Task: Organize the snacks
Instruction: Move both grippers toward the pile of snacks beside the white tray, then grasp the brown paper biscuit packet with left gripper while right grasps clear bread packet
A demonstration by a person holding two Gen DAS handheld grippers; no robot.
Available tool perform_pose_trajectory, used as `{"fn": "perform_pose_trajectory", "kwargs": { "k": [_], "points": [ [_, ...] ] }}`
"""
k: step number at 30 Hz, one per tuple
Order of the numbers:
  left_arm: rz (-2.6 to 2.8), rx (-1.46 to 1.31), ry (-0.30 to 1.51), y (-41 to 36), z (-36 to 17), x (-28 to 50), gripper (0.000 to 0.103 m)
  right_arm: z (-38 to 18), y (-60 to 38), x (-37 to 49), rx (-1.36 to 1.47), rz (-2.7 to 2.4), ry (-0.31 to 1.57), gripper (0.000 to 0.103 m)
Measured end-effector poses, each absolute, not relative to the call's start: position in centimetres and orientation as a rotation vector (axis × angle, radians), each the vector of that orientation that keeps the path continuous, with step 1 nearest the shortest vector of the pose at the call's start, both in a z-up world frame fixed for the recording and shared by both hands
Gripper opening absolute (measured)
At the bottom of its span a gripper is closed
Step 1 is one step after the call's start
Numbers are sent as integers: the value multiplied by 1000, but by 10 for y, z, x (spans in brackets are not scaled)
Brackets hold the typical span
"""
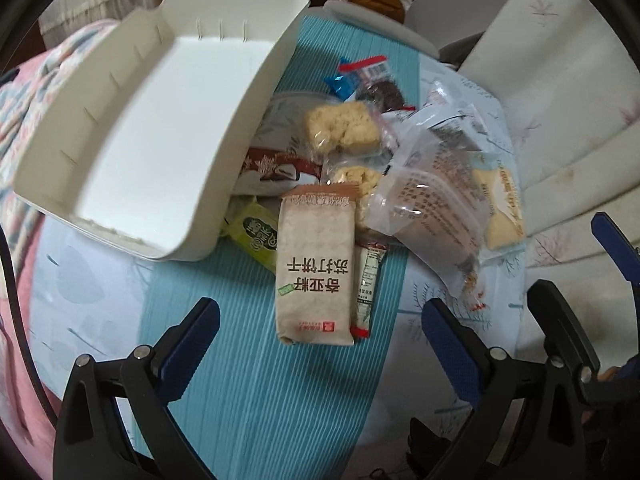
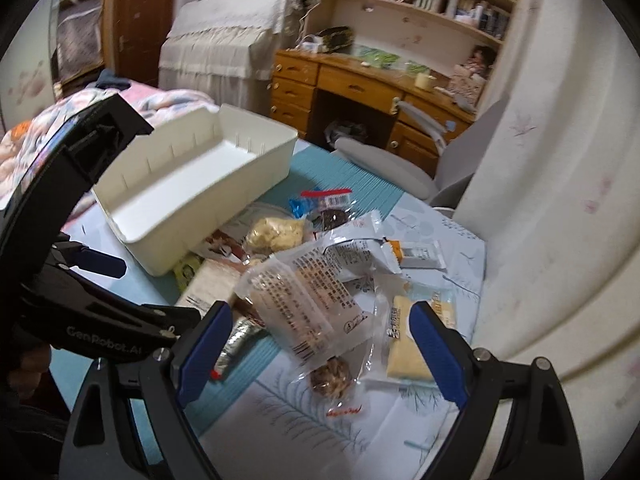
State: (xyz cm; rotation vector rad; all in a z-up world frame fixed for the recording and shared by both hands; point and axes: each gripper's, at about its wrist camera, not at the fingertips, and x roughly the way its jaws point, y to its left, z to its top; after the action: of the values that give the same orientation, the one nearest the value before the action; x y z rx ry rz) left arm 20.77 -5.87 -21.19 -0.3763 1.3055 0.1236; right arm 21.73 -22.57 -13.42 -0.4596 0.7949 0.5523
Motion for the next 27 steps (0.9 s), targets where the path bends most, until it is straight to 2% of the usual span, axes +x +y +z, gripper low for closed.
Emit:
{"fn": "perform_pose_trajectory", "kwargs": {
  "k": [16,27],
  "points": [
    [243,-394,1410,-59,-283,246,94,-216,-214,263,-571,674,851,91],
    [222,-435,1416,-61,-302,253,67,-234,-206,267,-549,715,860,91]
  ]
}}
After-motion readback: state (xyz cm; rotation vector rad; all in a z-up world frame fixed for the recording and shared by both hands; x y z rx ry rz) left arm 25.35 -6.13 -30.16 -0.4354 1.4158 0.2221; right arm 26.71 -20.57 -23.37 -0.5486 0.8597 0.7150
